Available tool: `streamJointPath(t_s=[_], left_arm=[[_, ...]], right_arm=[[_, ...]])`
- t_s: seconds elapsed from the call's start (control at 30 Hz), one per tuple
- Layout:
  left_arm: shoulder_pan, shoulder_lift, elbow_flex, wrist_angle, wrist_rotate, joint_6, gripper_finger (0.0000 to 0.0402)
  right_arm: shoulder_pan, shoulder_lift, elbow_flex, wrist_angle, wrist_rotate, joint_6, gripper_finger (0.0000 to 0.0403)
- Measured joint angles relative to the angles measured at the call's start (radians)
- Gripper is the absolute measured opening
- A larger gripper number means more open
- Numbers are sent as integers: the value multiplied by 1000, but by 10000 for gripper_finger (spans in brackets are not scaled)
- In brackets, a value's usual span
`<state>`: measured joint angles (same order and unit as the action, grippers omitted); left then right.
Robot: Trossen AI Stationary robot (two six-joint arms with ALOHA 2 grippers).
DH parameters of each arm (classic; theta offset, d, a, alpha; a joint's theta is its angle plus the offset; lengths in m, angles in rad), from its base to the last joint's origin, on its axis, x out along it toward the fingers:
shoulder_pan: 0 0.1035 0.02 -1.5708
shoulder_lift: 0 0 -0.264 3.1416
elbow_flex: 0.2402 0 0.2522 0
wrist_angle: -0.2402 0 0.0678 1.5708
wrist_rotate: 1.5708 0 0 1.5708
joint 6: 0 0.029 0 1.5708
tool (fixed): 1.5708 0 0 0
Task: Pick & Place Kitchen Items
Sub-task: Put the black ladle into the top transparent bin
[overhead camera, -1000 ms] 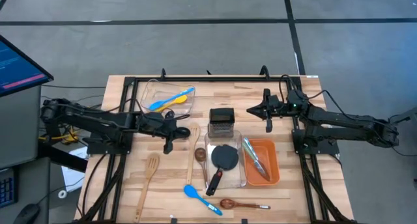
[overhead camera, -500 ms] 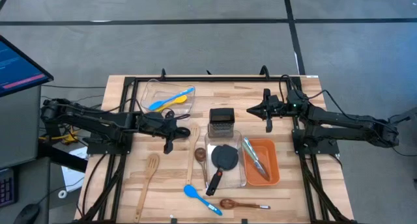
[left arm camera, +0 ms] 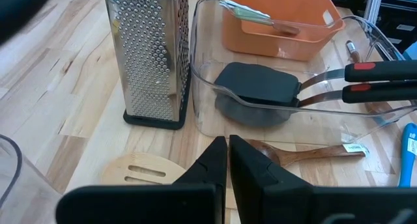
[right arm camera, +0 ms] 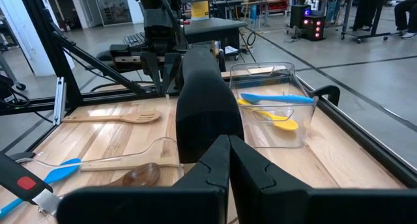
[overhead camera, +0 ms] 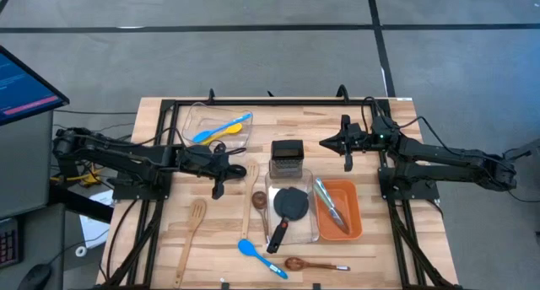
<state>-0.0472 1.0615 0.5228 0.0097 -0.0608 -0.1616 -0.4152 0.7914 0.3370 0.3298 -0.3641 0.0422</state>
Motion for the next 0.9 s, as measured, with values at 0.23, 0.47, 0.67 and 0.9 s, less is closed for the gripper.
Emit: streamJointPath(t_s=[0.23, 0.47, 0.67, 0.9], left_arm=[[0, -13, 1, 12, -45, 0, 2], [0, -91, 1, 16, 0, 0, 2], [0, -156, 1, 109, 1, 4, 2], [0, -172, 1, 145, 5, 51, 2]], right_arm=[[5, 0, 0, 8, 0, 1, 1], [8, 0, 0, 9, 0, 1, 1], [8, 0, 0, 9, 0, 1, 1], [8, 0, 0, 10, 0, 1, 1]])
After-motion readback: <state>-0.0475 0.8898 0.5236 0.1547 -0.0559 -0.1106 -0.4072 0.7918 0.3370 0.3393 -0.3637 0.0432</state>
